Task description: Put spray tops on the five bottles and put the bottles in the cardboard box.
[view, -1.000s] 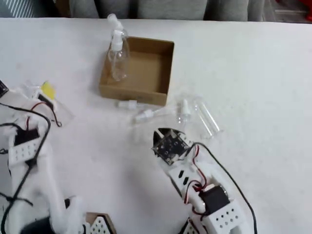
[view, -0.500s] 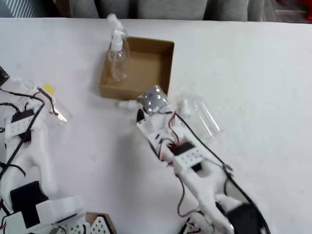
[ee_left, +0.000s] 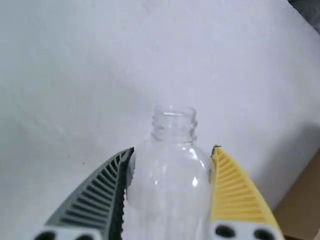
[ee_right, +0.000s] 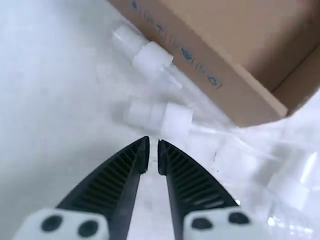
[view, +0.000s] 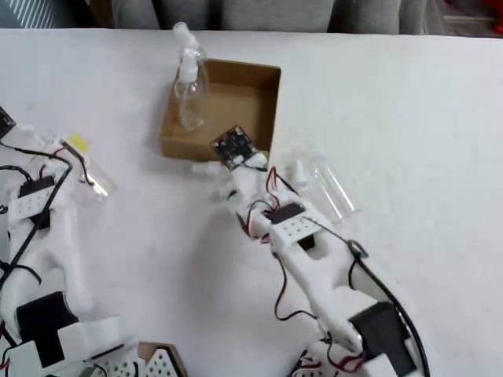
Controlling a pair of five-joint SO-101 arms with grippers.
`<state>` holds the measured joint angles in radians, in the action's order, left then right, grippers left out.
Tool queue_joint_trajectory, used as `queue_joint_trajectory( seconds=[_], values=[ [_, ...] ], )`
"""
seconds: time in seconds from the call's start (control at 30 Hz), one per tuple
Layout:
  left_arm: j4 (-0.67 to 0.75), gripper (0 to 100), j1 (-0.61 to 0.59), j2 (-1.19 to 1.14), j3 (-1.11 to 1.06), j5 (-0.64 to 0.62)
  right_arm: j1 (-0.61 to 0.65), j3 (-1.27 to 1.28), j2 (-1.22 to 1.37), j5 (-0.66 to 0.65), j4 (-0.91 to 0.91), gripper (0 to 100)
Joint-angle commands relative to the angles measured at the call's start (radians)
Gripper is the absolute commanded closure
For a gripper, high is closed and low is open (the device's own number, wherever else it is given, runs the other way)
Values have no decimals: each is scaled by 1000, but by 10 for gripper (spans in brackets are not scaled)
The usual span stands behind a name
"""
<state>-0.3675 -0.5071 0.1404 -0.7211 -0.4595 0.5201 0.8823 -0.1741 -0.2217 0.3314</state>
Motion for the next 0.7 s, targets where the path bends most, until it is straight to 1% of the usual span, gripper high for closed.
queue_joint_trajectory(
  seconds=[0.0, 0.07, 0.17, 0.33, 0.43, 0.5, 0.6, 0.67],
  values=[
    [3, 973, -13, 2, 68, -3, -13, -26, -127, -21, 193, 981],
    [3, 973, -12, 2, 68, -3, -21, -31, -160, -64, 225, 980],
    [3, 973, -12, 2, 68, -3, -30, -89, -191, -233, 288, 962],
    [3, 973, -10, 2, 63, -3, -18, -264, -147, -499, 473, 834],
    [3, 973, -10, 2, 60, -3, 10, -293, -62, -720, 469, 794],
    [3, 973, -10, 2, 60, -2, 16, -287, 1, -824, 420, 793],
    [3, 973, -10, 2, 60, -2, 4, -298, 85, -879, 325, 793],
    [3, 973, -10, 2, 60, -2, -10, -325, 128, -890, 288, 792]
  ],
)
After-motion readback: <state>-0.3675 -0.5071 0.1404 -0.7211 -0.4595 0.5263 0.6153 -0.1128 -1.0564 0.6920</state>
